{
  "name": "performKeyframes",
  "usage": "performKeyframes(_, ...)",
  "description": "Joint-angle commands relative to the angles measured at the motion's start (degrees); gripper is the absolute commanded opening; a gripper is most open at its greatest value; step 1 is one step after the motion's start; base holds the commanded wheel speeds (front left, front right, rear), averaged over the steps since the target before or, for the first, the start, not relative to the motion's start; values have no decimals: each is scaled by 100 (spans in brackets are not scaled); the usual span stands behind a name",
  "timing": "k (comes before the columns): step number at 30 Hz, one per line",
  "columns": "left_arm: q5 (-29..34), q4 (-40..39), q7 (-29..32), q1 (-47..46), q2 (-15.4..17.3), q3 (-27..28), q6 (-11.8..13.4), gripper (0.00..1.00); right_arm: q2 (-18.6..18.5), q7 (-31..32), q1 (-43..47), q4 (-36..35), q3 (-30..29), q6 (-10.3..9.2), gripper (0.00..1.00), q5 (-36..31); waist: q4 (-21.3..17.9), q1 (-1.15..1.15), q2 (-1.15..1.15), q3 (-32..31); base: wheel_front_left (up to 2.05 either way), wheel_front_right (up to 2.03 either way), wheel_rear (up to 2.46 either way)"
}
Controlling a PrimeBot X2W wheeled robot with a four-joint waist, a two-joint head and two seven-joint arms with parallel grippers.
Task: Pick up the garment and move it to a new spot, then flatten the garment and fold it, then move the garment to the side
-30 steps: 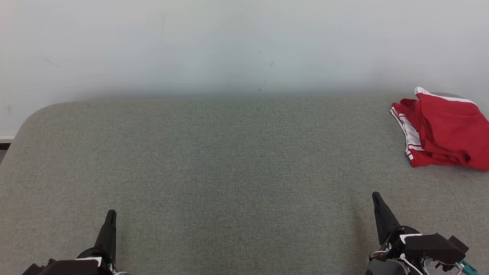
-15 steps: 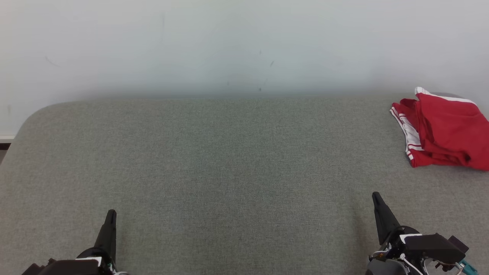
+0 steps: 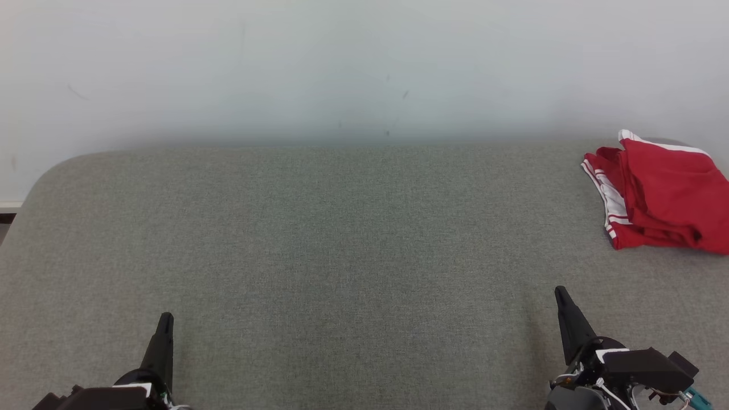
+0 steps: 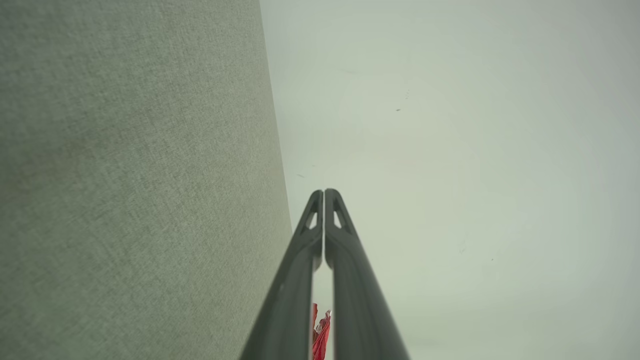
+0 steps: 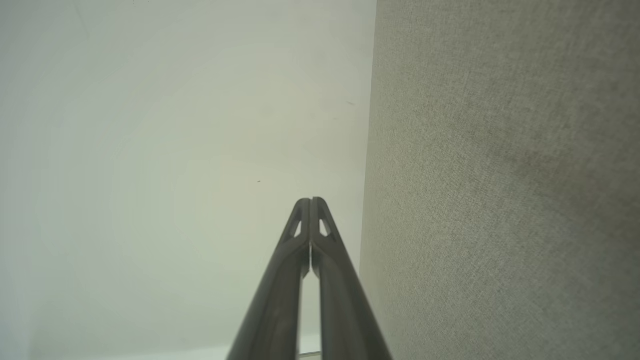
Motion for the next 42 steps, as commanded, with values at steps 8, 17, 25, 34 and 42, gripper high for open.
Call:
performKeyframes(8, -31, 7, 0, -38, -11, 15, -18, 0, 25, 13, -27, 2, 0, -12, 0, 7, 0, 0, 0, 0, 0, 0, 0)
performKeyframes(17, -31, 7, 0, -38, -11, 15, -18, 0, 25, 13, -27, 2, 0, -12, 0, 7, 0, 0, 0, 0, 0, 0, 0)
performKeyframes(25, -31, 7, 0, -38, -11, 15, -18, 0, 25, 13, -27, 1, 1, -12, 0, 7, 0, 0, 0, 0, 0, 0, 0)
performKeyframes(34, -31, 7, -1, -38, -11, 14, -18, 0, 25, 13, -27, 2, 1, -12, 0, 7, 0, 0, 0, 0, 0, 0, 0)
performKeyframes(42, -32, 7, -1, -38, -11, 13, -18, 0, 25, 13, -27, 2, 1, -12, 0, 8, 0, 0, 0, 0, 0, 0, 0)
